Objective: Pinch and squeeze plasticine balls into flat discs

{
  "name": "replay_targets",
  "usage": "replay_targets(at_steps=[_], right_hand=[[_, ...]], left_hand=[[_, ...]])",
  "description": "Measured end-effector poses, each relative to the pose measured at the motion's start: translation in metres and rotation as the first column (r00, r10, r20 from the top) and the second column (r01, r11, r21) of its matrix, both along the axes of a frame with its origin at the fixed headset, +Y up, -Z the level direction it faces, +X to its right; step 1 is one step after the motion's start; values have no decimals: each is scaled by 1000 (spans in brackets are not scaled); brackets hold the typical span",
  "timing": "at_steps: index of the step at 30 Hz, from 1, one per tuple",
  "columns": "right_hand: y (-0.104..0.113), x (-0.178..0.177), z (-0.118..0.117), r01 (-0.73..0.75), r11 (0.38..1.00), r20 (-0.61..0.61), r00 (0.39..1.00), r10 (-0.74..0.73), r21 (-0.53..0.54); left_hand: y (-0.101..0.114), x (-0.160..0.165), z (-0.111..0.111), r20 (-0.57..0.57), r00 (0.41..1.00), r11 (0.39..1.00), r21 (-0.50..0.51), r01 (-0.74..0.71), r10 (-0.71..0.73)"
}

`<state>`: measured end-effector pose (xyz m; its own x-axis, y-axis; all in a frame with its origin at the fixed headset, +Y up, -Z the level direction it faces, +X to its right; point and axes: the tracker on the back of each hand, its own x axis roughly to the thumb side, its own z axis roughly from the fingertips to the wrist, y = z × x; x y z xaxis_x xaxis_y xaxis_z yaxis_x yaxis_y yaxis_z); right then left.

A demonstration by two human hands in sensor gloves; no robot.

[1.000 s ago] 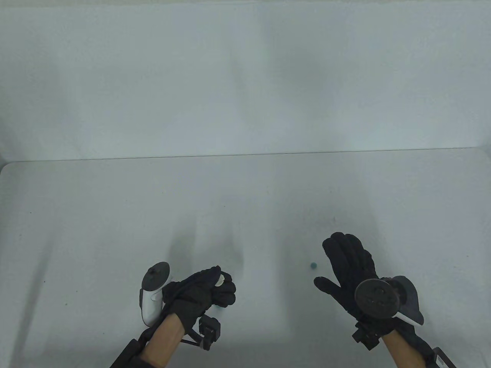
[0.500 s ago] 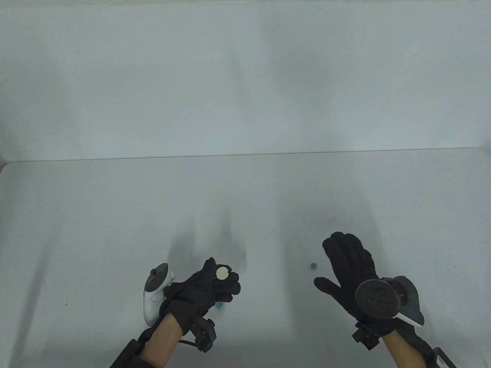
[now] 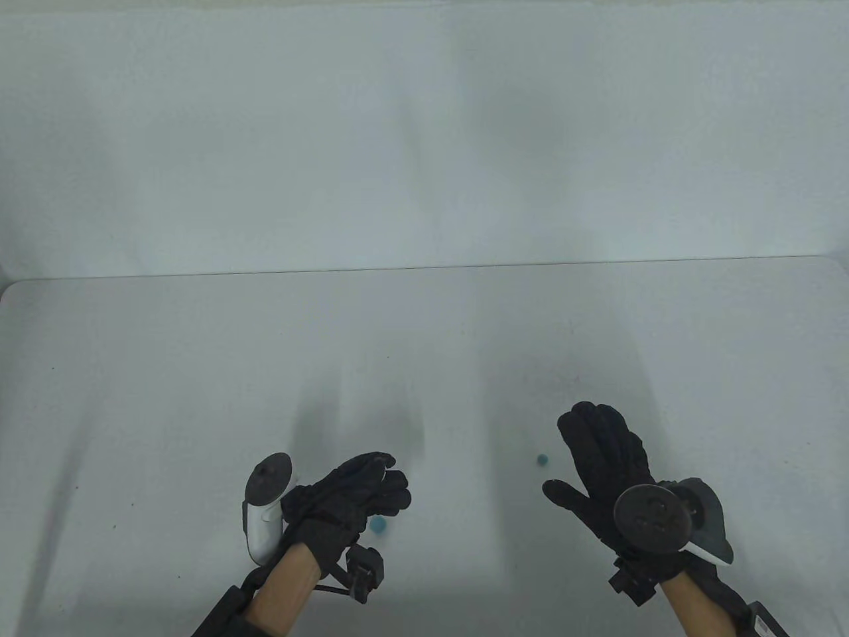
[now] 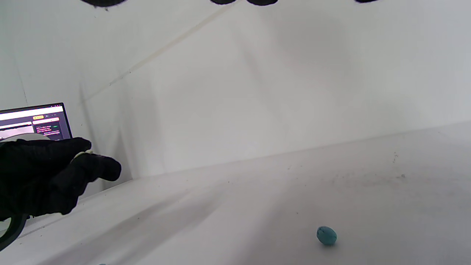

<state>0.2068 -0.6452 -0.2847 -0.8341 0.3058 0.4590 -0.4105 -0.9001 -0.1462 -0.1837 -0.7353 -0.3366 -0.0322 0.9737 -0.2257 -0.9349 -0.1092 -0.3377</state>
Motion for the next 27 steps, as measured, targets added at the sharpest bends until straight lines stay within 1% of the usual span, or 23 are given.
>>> replay_targets(at_steps=[2, 3, 4, 5, 7, 12, 14, 15, 16, 18, 19, 22, 23, 24, 25, 27], right_hand=[[-1, 0, 0, -2, 1000, -1, 1000, 2, -5], [0, 0, 0, -2, 1000, 0, 1000, 2, -4], [0, 0, 0, -2, 1000, 0, 1000, 2, -3], [0, 0, 0, -1, 1000, 0, 1000, 1, -2], [0, 0, 0, -1, 1000, -2, 1000, 1, -5], [0, 0, 0, -1, 1000, -1, 1000, 1, -3], [-1, 0, 0, -4, 1000, -2, 1000, 4, -7], [-1, 0, 0, -4, 1000, -2, 1000, 4, -6], [0, -1, 0, -4, 1000, -2, 1000, 4, -3], [0, 0, 0, -2, 1000, -3, 1000, 2, -1], [0, 0, 0, -2, 1000, -3, 1000, 2, -3], [0, 0, 0, -2, 1000, -1, 1000, 2, -3], [0, 0, 0, -1, 1000, -1, 1000, 1, -2], [0, 0, 0, 0, 1000, -1, 1000, 0, -2], [0, 0, 0, -1, 1000, -1, 1000, 1, -4], [0, 0, 0, -2, 1000, 0, 1000, 2, -4]], left_hand=[[-3, 2, 0, 54, 993, 994, -39, -102, 104], [-3, 2, 0, 41, 992, 991, -51, -120, 122], [-2, 2, 1, 22, 994, 993, -54, -102, 103], [-1, 1, 0, 19, 999, 998, -40, -46, 47], [1, 1, 0, 26, 999, 1000, -9, 21, -21], [5, 1, 1, -7, 999, 999, 7, 42, -42], [8, 0, 0, -30, 996, 994, 61, 86, -84], [9, -1, 0, -36, 996, 995, 62, 84, -82], [8, -1, 0, -24, 998, 997, 51, 60, -59], [6, -1, 2, -56, 997, 998, 11, 56, -55], [3, -1, 2, -41, 998, 999, -4, 39, -40], [-4, 1, 2, 18, 998, 997, -51, -64, 65], [-6, 1, 3, 8, 995, 994, -49, -100, 100], [-6, 0, 3, -13, 995, 993, -54, -104, 103], [-7, -1, 2, -9, 995, 993, -55, -103, 102], [-8, -4, 2, -33, 997, 996, -55, -68, 66]])
